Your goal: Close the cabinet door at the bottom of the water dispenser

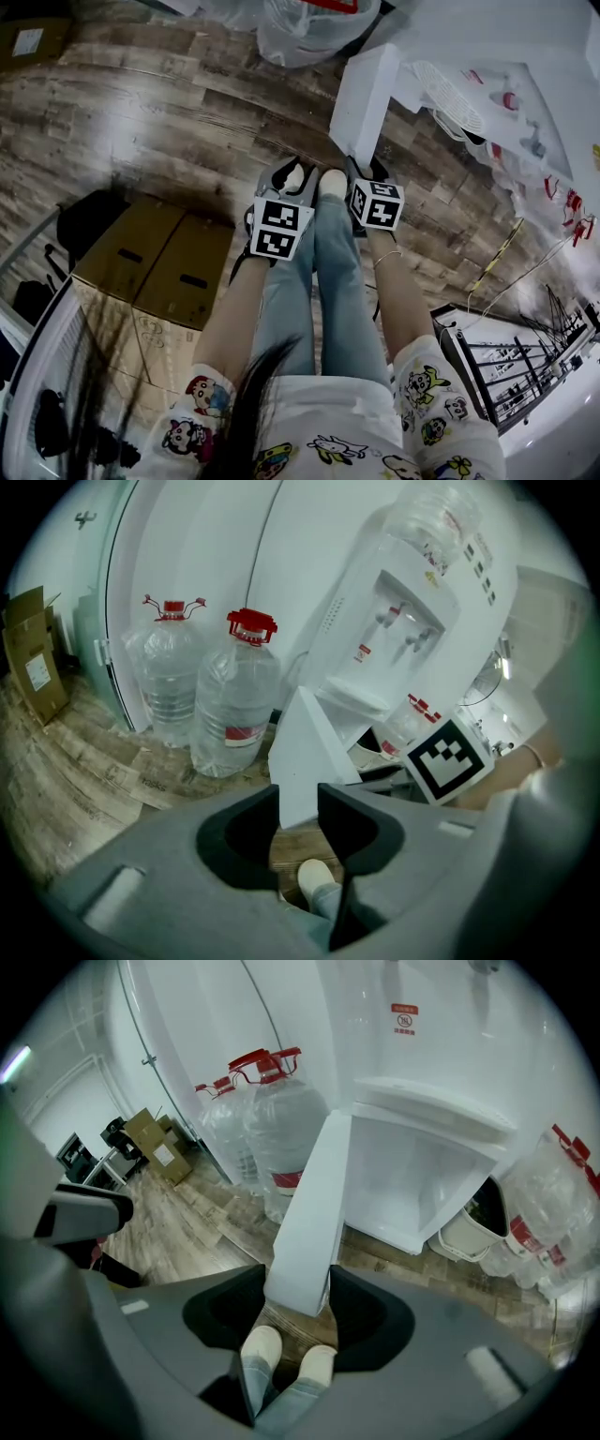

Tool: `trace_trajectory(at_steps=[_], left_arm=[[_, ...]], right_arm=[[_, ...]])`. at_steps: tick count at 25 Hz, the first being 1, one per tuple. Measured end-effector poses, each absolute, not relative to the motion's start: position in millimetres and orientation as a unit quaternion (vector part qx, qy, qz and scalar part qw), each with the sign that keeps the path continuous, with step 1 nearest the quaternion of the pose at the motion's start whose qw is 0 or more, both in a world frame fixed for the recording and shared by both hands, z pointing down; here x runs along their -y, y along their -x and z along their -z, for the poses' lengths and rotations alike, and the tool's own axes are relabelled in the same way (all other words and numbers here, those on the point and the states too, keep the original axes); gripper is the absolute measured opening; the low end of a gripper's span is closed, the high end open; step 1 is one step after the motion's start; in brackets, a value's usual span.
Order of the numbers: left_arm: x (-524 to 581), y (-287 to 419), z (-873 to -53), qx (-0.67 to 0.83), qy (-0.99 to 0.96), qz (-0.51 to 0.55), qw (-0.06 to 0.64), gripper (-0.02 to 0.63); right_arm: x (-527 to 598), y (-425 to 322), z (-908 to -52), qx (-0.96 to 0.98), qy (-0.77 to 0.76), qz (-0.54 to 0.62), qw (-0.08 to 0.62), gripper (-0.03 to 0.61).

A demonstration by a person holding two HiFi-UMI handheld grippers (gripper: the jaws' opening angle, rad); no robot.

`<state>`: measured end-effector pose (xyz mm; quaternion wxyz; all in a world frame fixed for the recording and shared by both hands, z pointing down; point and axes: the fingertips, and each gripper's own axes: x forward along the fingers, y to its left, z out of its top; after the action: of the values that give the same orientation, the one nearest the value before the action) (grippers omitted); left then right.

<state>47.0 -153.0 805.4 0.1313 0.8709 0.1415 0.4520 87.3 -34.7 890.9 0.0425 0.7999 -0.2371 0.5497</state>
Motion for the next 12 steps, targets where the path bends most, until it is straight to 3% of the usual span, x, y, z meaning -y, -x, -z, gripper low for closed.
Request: trace_trajectory(at_steps=[12], left_arm=[[154.3,-52.4,-807.5,-0.153,-0.87,-0.452,0.124,0.121]], right_arm=[[5.1,-89.7,-889.6,0.211,-0.807,-0.549,0.061,0.201]])
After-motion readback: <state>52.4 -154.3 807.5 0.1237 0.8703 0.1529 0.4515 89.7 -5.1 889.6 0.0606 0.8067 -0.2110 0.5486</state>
